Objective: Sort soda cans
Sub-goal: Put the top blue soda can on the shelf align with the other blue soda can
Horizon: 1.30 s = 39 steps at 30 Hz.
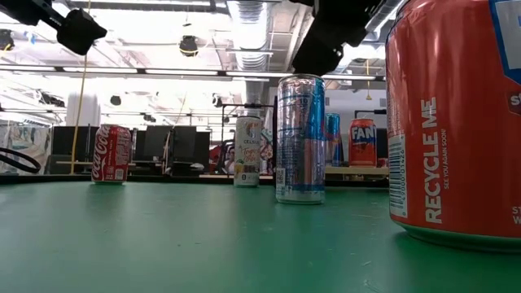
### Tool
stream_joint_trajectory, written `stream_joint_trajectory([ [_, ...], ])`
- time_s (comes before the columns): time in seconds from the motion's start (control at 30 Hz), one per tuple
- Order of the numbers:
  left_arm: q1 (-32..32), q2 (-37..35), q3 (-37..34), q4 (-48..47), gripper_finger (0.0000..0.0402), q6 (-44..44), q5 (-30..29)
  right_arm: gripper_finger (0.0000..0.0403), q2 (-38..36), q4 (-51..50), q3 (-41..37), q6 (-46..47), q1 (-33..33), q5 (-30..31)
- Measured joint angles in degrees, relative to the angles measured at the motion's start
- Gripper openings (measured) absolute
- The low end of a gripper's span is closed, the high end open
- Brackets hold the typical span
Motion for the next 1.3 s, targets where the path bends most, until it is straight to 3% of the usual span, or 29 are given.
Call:
stream_joint_trajectory([
  [0.53,0.01,0.02,0.0,-0.07,0.036,0.09,0.04,0.0389,4.52,-0.45,-0.22,1.14,0.45,0.23],
  [0.7,0.01,0.02,0.0,-0.15,0.036,0.15,0.04,0.0352,4.02,-1.37,-0.11,1.01,0.43,1.66],
  [0.87,0.0,0.02,0.0,-0.13,0.036,0.13,0.04,0.0282,3.81,-1.94,-0.15,1.25,0.45,2.45],
  [0.93,0.01,0.02,0.0,-0.12,0.036,0.12,0.04,0.0263,3.12,-3.16,-0.15,1.48,0.45,3.57],
  [1.3,0.01,0.02,0.0,-0.27,0.036,0.11,0.04,0.0263,-9.04,-16.42,-0.15,8.62,-0.44,13.08],
])
